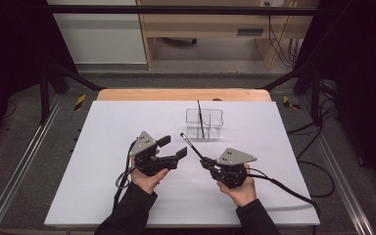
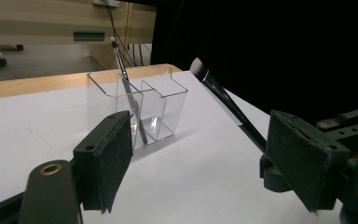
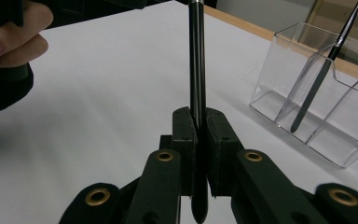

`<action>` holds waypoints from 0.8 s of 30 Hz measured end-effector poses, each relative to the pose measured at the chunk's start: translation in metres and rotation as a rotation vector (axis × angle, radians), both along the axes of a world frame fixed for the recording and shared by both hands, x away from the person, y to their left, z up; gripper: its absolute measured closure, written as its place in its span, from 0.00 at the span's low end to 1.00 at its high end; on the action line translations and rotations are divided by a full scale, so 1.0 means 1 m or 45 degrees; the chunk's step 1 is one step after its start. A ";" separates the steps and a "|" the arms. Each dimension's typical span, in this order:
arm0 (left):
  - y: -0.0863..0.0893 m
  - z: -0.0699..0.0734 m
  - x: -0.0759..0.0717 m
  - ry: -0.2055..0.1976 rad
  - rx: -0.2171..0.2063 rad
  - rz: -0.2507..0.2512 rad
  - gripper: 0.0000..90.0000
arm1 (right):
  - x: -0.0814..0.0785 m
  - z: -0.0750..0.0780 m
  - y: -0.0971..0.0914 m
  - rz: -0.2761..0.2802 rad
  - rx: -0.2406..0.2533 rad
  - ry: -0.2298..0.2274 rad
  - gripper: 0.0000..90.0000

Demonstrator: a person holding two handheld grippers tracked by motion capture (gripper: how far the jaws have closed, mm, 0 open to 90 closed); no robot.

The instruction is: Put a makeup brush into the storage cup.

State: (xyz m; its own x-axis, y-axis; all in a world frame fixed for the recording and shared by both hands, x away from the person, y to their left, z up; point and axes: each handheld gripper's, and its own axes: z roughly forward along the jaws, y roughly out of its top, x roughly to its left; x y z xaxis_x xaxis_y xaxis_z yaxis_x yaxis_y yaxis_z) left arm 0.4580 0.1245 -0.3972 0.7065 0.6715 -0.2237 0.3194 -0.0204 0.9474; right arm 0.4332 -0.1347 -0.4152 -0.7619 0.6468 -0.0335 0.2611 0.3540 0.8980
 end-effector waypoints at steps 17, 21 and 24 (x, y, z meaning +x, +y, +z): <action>-0.017 -0.007 0.004 0.029 -0.097 -0.019 0.32 | 0.000 0.001 0.000 0.001 0.017 -0.006 0.94; -0.020 -0.009 0.005 0.044 -0.115 -0.037 0.37 | -0.001 0.000 0.001 0.003 0.026 -0.006 0.94; -0.021 -0.010 0.005 0.058 -0.136 -0.052 0.41 | -0.001 0.000 0.001 0.001 0.030 -0.008 0.94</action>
State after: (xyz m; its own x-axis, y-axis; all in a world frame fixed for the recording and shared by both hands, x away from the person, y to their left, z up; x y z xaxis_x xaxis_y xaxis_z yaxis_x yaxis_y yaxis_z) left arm 0.4633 0.1033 -0.4069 0.7199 0.6132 -0.3252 0.3633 0.0663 0.9293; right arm 0.4325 -0.1333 -0.4149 -0.7622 0.6469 -0.0232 0.2550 0.3330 0.9078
